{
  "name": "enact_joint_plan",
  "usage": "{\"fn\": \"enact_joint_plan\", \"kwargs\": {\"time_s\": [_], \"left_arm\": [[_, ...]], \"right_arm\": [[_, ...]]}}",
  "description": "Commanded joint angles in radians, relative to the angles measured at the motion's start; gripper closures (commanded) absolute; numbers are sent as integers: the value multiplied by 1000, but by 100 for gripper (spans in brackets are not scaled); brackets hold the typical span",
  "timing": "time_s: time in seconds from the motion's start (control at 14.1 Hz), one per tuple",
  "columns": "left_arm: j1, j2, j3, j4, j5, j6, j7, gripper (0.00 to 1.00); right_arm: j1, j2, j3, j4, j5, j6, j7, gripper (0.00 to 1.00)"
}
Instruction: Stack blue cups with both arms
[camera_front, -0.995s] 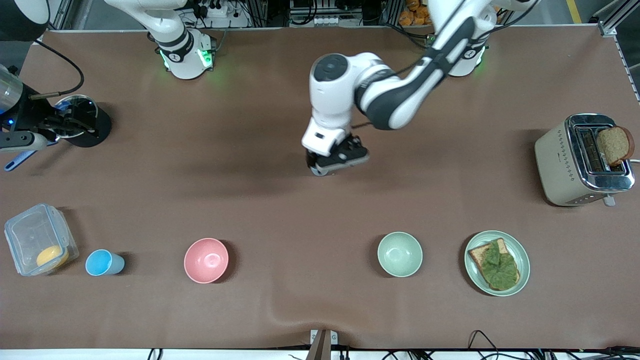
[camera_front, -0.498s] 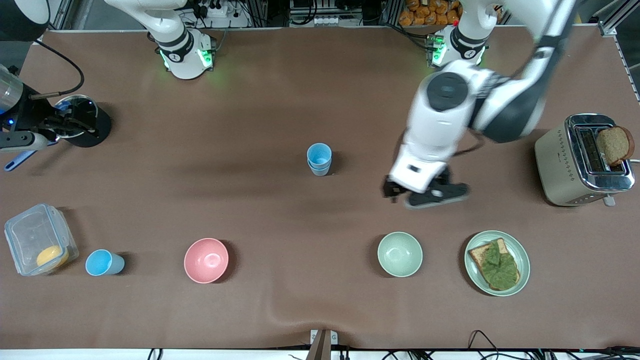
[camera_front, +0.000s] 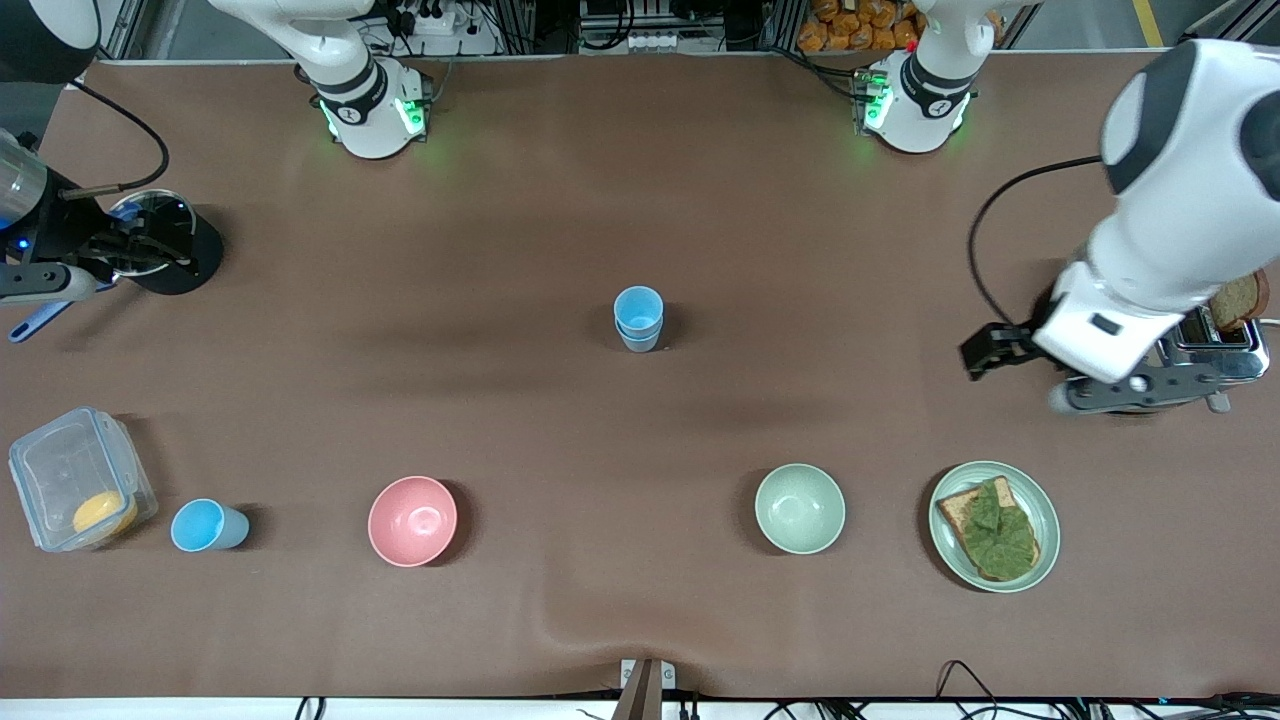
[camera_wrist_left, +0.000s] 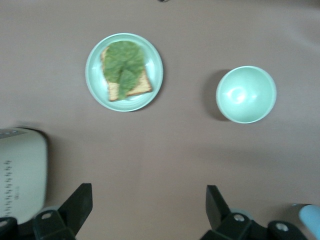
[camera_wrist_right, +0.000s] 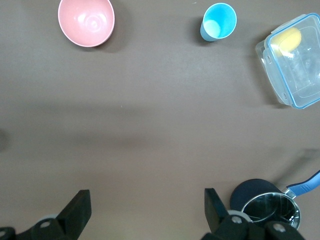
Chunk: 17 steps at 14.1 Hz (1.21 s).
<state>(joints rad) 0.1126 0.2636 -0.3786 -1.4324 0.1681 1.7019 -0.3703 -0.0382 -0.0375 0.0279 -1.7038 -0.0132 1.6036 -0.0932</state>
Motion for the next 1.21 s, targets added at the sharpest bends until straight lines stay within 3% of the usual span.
{"fn": "enact_joint_plan", "kwargs": {"time_s": [0.0,0.14,0.28,0.64,1.14], "left_arm": [[-132,-56,192,-26,-54,-76,79,0],[-216,-147,341,-101,-91,-105,169,0],[-275,-243,415,-193,-93,-105,194,0],[-281,-352,423,-220,-119,-137,223,0],[-264,-359,414,-203,-139,-148,267,0]], "right_arm": [[-22,-6,14,-7,13,-2,-13,0],[-22,-5,14,-7,12,-2,-13,0],[-23,-5,14,-7,13,-2,-13,0],[-22,-5,14,-7,12,-2,-11,0],[-14,-5,15,-4,10,2,-13,0]]}}
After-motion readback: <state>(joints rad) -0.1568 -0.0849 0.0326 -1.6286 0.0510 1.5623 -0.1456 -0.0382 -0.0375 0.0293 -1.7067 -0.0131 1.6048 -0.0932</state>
